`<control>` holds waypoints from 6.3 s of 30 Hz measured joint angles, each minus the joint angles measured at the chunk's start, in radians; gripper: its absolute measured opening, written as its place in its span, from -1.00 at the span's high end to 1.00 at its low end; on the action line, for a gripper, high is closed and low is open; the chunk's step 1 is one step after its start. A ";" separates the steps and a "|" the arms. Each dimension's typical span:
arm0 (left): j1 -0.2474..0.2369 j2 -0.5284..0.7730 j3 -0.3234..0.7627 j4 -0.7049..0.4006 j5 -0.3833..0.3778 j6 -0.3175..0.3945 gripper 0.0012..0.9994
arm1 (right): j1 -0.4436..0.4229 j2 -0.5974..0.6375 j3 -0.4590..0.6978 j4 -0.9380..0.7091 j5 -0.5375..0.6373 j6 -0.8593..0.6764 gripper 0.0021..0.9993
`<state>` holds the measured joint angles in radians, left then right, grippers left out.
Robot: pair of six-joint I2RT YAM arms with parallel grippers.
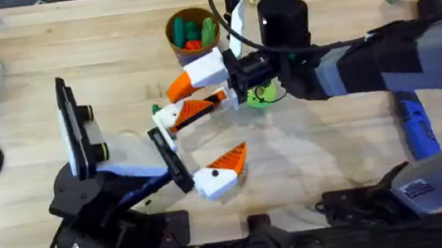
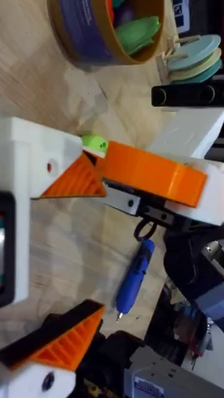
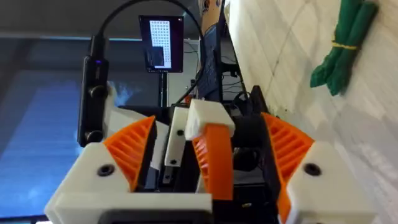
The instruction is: Pick up the gripper from the table and insert it into the empty holder that is missing its gripper. Then pick up a screw, insert it into the mounting hole, and use the screwdriver to tighten it. Finally, clean up the table by picking up the vegetable and placing it into the bucket.
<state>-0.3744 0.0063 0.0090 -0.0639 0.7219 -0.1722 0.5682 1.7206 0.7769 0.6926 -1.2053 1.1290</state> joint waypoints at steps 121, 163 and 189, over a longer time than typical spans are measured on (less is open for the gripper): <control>0.000 0.000 0.000 -0.002 0.015 0.043 -0.97 | 0.469 -0.147 0.819 -1.635 1.211 -1.271 0.99; 0.000 0.001 0.000 -0.003 0.015 0.060 -0.97 | 0.477 -0.112 0.835 -1.644 1.211 -1.264 0.99; 0.000 0.001 0.000 -0.003 0.015 0.060 -0.97 | 0.477 -0.110 0.845 -1.681 1.210 -1.264 0.99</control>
<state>-0.3744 0.0071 0.0090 -0.0666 0.7374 -0.1123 1.0454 1.6111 1.6222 -0.9884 0.0051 -0.1349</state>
